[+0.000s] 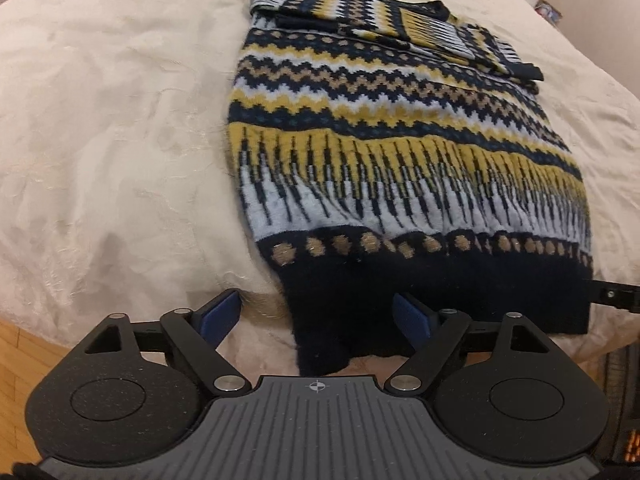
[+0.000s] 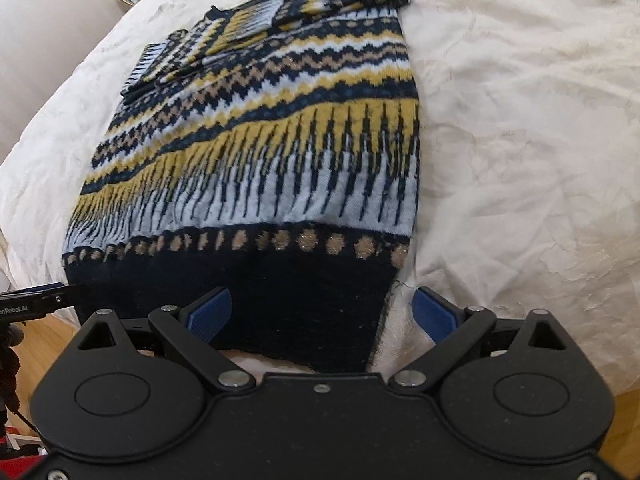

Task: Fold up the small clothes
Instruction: 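Move both grippers to the navy hem band of the sweater, then close both grippers on the hem and lift it toward the collar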

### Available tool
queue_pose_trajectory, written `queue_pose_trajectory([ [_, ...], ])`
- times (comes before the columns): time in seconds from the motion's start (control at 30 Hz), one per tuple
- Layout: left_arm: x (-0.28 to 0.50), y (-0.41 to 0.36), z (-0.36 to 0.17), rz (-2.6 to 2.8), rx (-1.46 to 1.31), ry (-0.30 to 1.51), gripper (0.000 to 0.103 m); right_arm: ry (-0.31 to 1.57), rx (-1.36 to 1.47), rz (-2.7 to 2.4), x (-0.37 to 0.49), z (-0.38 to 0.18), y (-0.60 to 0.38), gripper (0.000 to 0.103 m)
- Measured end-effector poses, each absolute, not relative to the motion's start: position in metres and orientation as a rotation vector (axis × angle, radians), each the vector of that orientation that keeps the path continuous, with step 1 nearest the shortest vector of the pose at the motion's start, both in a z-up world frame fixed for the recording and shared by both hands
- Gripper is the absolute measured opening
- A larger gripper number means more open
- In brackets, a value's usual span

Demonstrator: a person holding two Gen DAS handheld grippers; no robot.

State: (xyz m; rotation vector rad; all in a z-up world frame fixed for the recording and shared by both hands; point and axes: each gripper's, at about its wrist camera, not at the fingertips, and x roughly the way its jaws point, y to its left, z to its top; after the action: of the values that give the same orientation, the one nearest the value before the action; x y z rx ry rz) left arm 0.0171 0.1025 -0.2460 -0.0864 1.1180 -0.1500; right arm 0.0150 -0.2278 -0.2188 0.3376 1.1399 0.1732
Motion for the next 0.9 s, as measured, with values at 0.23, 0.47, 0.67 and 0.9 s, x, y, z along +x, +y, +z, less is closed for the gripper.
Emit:
queue_pose_trajectory([
  [0.23,0.029,0.092,-0.258,-0.179,-0.090,1.137,0.082,1.158,0.371,0.173,0.021,-0.227,-0.232,0.098],
  [0.47,0.028,0.095,-0.263,-0.185,-0.113,1.138,0.082,1.156,0.424,0.207,0.025,-0.233,-0.236,0.097],
  [0.67,0.022,0.103,-0.261,-0.193,-0.159,1.141,0.079,1.148,0.501,0.225,0.024,-0.229,-0.242,0.048],
  [0.9,0.017,0.105,-0.253,-0.197,-0.211,1.109,0.071,1.050,0.506,0.230,0.014,-0.203,-0.253,0.013],
])
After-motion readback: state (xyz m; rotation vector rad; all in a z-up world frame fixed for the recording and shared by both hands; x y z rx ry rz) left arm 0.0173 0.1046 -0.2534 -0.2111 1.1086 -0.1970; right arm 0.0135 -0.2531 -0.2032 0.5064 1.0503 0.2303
